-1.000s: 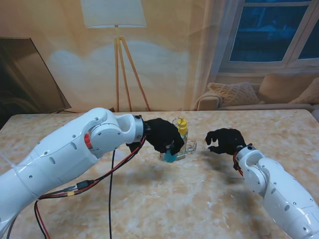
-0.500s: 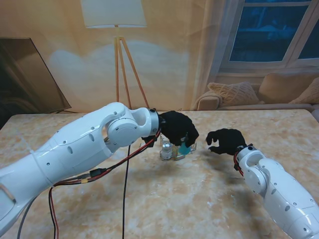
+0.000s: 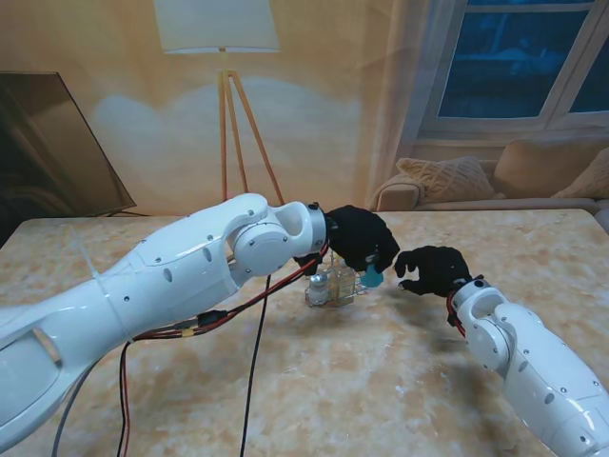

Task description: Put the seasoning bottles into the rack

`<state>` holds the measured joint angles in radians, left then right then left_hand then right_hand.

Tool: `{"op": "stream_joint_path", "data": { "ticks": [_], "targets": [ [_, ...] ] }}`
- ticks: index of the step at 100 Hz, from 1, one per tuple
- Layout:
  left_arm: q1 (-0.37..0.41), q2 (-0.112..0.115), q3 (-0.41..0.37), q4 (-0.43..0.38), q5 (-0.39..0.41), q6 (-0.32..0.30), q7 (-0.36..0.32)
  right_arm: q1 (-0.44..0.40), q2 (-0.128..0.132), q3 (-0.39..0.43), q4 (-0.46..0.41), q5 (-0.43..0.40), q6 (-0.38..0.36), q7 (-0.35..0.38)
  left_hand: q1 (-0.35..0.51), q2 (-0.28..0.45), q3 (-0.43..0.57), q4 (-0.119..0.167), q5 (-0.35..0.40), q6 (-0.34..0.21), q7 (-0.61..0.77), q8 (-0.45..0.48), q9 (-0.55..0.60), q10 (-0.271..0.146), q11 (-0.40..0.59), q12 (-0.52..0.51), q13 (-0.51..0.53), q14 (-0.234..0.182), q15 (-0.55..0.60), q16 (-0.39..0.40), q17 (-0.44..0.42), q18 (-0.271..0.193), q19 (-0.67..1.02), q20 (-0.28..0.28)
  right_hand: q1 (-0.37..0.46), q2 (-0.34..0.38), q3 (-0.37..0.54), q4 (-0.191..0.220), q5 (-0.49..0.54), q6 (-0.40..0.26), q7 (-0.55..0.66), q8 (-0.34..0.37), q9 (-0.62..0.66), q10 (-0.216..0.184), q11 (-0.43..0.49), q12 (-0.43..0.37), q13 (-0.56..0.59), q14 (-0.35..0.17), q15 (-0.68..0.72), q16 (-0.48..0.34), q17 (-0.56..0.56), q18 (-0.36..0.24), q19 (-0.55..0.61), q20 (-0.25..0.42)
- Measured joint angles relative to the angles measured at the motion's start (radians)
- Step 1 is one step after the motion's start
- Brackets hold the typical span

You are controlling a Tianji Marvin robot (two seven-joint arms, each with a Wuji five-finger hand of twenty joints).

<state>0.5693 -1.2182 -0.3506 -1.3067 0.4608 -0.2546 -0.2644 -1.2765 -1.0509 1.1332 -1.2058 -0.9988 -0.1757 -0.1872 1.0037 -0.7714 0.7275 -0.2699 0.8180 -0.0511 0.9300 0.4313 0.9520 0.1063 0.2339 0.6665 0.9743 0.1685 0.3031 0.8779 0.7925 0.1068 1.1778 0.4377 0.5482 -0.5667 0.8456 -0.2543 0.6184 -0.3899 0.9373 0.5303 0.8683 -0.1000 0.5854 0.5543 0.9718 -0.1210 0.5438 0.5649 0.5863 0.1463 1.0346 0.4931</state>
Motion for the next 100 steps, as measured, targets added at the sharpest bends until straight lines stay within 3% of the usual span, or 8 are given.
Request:
{"op": "stream_joint_path", "data": {
  "ticks": [22, 100],
  "targets": [
    [-0.021, -0.044, 0.030, 0.062, 0.013, -0.004, 0.053, -0.002, 0.000, 0.003, 0.000, -0.003, 0.000, -0.003, -0.023, 0.000, 0.000, 0.000, 0.000, -0.010, 0.008, -0.027, 0.009, 0.000, 0.000, 0.019, 0.001, -0.001, 0.052, 0.026, 0.001, 0.000, 0.000, 0.052, 0.000, -0.009, 0.000, 0.000, 0.000, 0.000, 0.000, 0.000, 0.000, 0.000, 0.000, 0.000, 0.000, 0.000, 0.000, 0.000, 0.000, 0.000, 0.000, 0.000],
    [-0.066, -0.159, 0.107, 0.293, 0.061, -0.050, 0.180, -0.005, 0.003, 0.008, 0.002, -0.013, 0.006, -0.004, -0.036, -0.001, 0.000, -0.001, 0.000, -0.019, 0.023, -0.049, 0.010, 0.000, 0.001, 0.044, 0.001, -0.003, 0.099, 0.087, 0.001, 0.000, 0.000, 0.122, 0.000, -0.009, 0.000, 0.000, 0.000, 0.000, 0.000, 0.000, 0.000, 0.000, 0.001, 0.000, 0.000, 0.000, 0.000, 0.000, 0.000, 0.000, 0.000, 0.000]
  ]
}}
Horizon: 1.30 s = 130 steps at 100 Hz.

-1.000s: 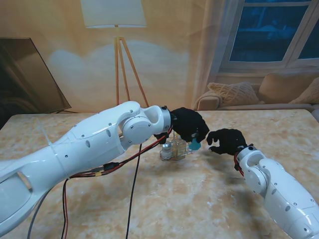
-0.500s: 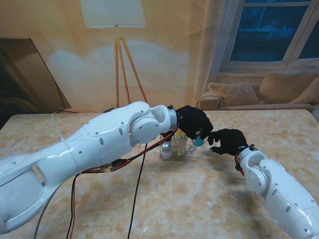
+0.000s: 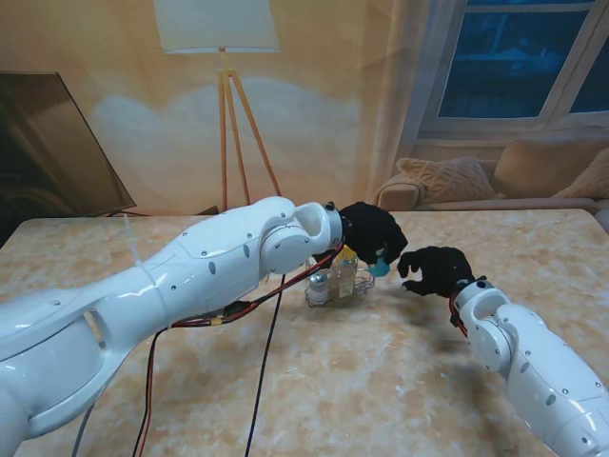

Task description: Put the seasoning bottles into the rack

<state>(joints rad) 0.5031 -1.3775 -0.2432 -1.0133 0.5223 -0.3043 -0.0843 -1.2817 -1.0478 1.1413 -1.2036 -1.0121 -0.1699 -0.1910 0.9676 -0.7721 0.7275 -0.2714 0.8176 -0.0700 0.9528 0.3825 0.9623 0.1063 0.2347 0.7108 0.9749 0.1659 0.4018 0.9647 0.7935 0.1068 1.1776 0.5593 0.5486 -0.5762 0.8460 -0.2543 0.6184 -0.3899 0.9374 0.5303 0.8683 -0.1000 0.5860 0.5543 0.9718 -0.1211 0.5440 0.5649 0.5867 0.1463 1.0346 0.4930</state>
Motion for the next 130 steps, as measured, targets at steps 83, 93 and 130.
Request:
{"op": "stream_joint_path", "data": {
  "ticks": [83, 93, 130],
  "targets": [
    [-0.031, -0.087, 0.065, 0.182, 0.021, -0.071, 0.046, 0.000, 0.002, 0.002, 0.003, -0.006, 0.011, 0.004, 0.000, 0.000, 0.000, -0.001, -0.002, -0.003, 0.009, -0.001, 0.000, 0.000, 0.003, 0.000, 0.000, -0.003, 0.029, 0.017, 0.000, 0.000, -0.009, 0.040, 0.000, 0.000, 0.002, 0.000, 0.000, 0.000, 0.000, -0.001, 0.000, 0.000, 0.000, 0.000, 0.000, 0.000, 0.001, 0.000, 0.000, 0.000, 0.000, 0.000],
    [-0.032, -0.089, 0.072, 0.187, 0.038, -0.071, 0.055, 0.000, 0.002, 0.002, 0.004, -0.007, 0.011, 0.004, 0.000, 0.000, 0.000, -0.001, -0.002, -0.003, 0.010, -0.003, 0.000, 0.000, 0.004, 0.000, 0.000, -0.003, 0.037, 0.020, 0.000, 0.000, -0.009, 0.051, 0.000, 0.000, 0.003, 0.000, 0.000, 0.000, 0.000, -0.001, 0.000, 0.000, 0.001, 0.000, 0.000, 0.000, 0.001, 0.000, 0.000, 0.000, 0.000, 0.000],
    [-0.024, -0.090, 0.079, 0.186, 0.083, -0.033, 0.094, 0.000, 0.002, 0.004, 0.005, -0.011, 0.012, 0.002, -0.004, 0.000, 0.000, -0.002, -0.002, -0.003, 0.011, -0.005, -0.001, 0.000, 0.013, 0.015, 0.000, -0.005, 0.074, 0.054, 0.000, 0.000, -0.009, 0.094, 0.000, 0.000, 0.006, 0.000, 0.011, 0.000, 0.002, -0.009, 0.001, 0.000, 0.001, 0.000, 0.000, 0.000, 0.012, 0.000, 0.001, 0.000, 0.000, 0.000]
  ]
}}
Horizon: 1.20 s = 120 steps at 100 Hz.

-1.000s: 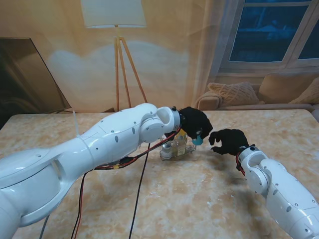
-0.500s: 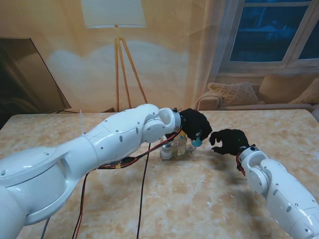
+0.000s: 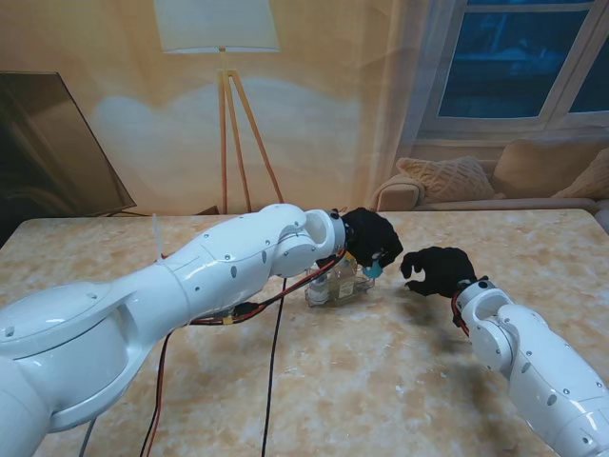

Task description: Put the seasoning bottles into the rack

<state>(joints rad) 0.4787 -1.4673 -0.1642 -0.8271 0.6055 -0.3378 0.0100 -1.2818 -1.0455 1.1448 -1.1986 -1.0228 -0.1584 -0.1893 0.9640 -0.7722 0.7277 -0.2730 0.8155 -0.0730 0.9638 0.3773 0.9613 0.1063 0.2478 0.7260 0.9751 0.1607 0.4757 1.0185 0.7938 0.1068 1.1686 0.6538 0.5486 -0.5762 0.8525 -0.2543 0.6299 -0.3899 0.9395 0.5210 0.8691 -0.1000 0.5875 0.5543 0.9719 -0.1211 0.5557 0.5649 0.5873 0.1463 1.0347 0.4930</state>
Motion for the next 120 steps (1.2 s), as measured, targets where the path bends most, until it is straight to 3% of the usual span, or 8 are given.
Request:
{"op": "stream_joint_path", "data": {
  "ticks": [16, 27, 43, 94, 120],
  "targets": [
    [0.000, -0.009, 0.009, 0.017, 0.003, -0.004, 0.006, 0.000, 0.000, 0.000, 0.000, 0.000, 0.001, -0.001, -0.008, 0.000, 0.000, 0.000, 0.000, 0.000, 0.001, -0.009, 0.000, 0.000, 0.008, 0.004, 0.001, -0.005, 0.026, 0.002, 0.001, 0.000, 0.000, 0.013, 0.000, 0.000, 0.000, 0.000, 0.000, 0.000, 0.000, 0.000, 0.000, 0.000, 0.000, 0.000, 0.000, 0.000, 0.000, 0.000, 0.001, 0.000, 0.000, 0.000],
    [0.001, -0.015, 0.011, 0.027, 0.003, -0.005, 0.007, 0.000, 0.000, 0.001, 0.000, -0.001, 0.002, -0.001, -0.009, 0.000, 0.000, 0.000, 0.000, 0.000, 0.002, -0.009, -0.001, 0.000, 0.016, 0.004, 0.001, -0.006, 0.042, 0.005, 0.002, -0.001, 0.000, 0.083, 0.000, 0.000, 0.000, 0.000, 0.000, 0.000, 0.000, 0.000, 0.000, 0.000, 0.000, 0.000, 0.000, 0.000, 0.001, 0.000, 0.001, 0.000, 0.000, 0.000],
    [0.004, -0.019, 0.015, 0.031, 0.014, -0.002, 0.023, -0.002, 0.000, 0.003, 0.000, -0.003, 0.003, 0.000, -0.010, 0.000, 0.000, 0.000, -0.001, 0.000, 0.002, -0.009, -0.012, 0.000, 0.032, 0.018, 0.001, -0.010, 0.068, 0.023, 0.003, -0.002, -0.001, 0.109, 0.000, 0.000, 0.000, 0.000, 0.000, 0.000, 0.000, 0.000, 0.000, 0.000, 0.000, 0.000, 0.000, 0.000, 0.001, 0.000, 0.001, 0.000, 0.000, 0.000],
    [0.004, -0.037, 0.040, 0.068, 0.040, -0.003, 0.042, -0.005, 0.001, 0.007, 0.000, -0.007, 0.006, -0.001, -0.021, 0.000, 0.003, 0.000, -0.001, -0.001, 0.004, -0.009, -0.025, 0.003, 0.069, 0.055, 0.011, -0.019, 0.118, 0.056, 0.007, -0.007, 0.024, 0.135, 0.015, 0.000, 0.007, 0.000, 0.001, 0.000, 0.000, 0.000, 0.015, 0.000, 0.002, 0.000, 0.010, 0.000, 0.012, 0.000, 0.004, 0.000, 0.000, 0.000],
    [0.003, -0.064, 0.054, 0.131, 0.040, -0.013, 0.052, -0.005, 0.001, 0.007, 0.001, -0.007, 0.007, -0.003, -0.021, 0.000, 0.003, 0.000, -0.011, 0.001, 0.006, -0.007, -0.036, 0.003, 0.082, 0.067, 0.011, -0.020, 0.118, 0.066, 0.007, -0.007, 0.024, 0.135, 0.012, 0.000, 0.007, 0.000, 0.001, 0.000, 0.000, 0.000, 0.015, 0.000, 0.002, 0.024, 0.010, 0.000, 0.013, 0.000, 0.005, 0.000, 0.000, 0.000]
  ]
}}
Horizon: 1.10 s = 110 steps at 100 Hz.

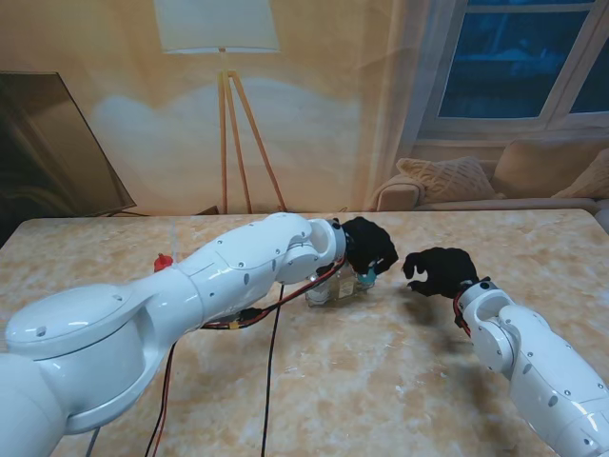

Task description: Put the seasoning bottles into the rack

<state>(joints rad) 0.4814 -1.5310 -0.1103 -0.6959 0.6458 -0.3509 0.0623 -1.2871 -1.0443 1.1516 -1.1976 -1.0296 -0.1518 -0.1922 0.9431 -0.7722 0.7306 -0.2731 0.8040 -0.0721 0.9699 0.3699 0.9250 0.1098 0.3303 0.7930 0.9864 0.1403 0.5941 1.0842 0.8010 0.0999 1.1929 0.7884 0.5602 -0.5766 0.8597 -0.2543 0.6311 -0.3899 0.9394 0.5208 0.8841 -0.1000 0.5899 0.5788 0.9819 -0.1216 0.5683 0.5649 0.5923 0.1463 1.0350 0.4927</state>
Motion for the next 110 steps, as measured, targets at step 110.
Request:
{"op": "stream_joint_path", "data": {
  "ticks": [110],
  "targets": [
    [0.001, -0.092, 0.053, 0.171, 0.008, -0.020, 0.075, -0.001, 0.000, 0.004, 0.004, 0.000, 0.000, -0.008, -0.001, 0.000, 0.000, 0.000, -0.013, 0.014, 0.013, 0.012, -0.014, 0.016, 0.036, 0.031, 0.000, -0.001, 0.035, 0.039, -0.012, -0.001, 0.040, 0.013, 0.000, 0.000, 0.001, 0.000, 0.000, 0.000, 0.000, 0.000, 0.010, 0.000, 0.009, 0.002, 0.004, -0.001, 0.014, 0.000, 0.005, 0.000, 0.000, 0.000]
  ]
}}
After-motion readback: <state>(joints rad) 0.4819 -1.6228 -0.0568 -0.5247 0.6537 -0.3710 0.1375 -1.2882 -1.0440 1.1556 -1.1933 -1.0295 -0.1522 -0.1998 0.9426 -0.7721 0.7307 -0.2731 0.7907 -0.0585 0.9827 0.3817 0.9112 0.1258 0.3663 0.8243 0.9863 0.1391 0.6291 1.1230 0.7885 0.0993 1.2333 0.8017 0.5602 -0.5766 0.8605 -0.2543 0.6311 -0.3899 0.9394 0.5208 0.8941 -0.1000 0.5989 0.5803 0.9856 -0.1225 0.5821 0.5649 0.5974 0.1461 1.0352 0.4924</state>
